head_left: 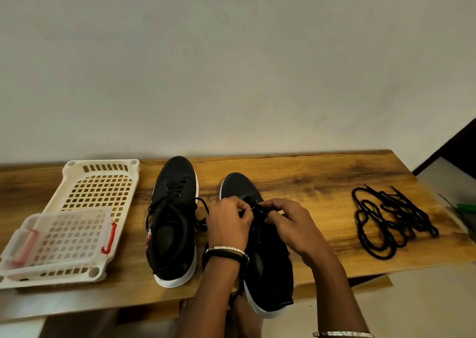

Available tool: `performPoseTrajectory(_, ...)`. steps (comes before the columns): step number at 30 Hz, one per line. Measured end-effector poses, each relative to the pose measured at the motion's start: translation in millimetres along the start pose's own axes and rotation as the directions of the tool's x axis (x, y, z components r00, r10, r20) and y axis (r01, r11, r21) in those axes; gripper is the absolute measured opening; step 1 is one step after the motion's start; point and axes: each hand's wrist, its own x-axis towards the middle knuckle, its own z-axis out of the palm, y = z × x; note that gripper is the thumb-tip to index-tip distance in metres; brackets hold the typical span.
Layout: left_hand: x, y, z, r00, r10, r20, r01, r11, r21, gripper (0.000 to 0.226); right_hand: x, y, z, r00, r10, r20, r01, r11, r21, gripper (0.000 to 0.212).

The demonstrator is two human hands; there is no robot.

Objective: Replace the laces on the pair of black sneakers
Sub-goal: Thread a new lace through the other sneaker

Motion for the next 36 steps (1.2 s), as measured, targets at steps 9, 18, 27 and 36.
performPoseTrajectory(9, -4, 7, 4, 1.0, 0.023, 0.005, -0.024, 0.997, 0.068, 0.009, 2, 5, -1, 0.993, 0.081, 0.091, -0.093, 0.985, 0.148, 0.044)
performPoseTrajectory(18, 1, 7, 11, 1.0, 0.012, -0.005, -0.012, 0.999, 0.046, 0.012, 2, 1, -3, 0.988, 0.108, 0.111, -0.133, 0.957, 0.257, 0.021)
performPoseTrajectory(27, -2, 9, 6, 1.0, 0.014, -0.009, -0.013, 0.997, 0.082, 0.014, 15, 11, 22, 0.973, 0.161, -0.164, -0.107, 0.95, 0.293, 0.012)
performPoseTrajectory(36, -2, 7, -3, 0.997, -0.017, 0.069, 0.01, 0.995, 0.096, 0.022, 19, 7, 27, 0.948, 0.203, -0.246, -0.145, 0.961, 0.234, 0.023)
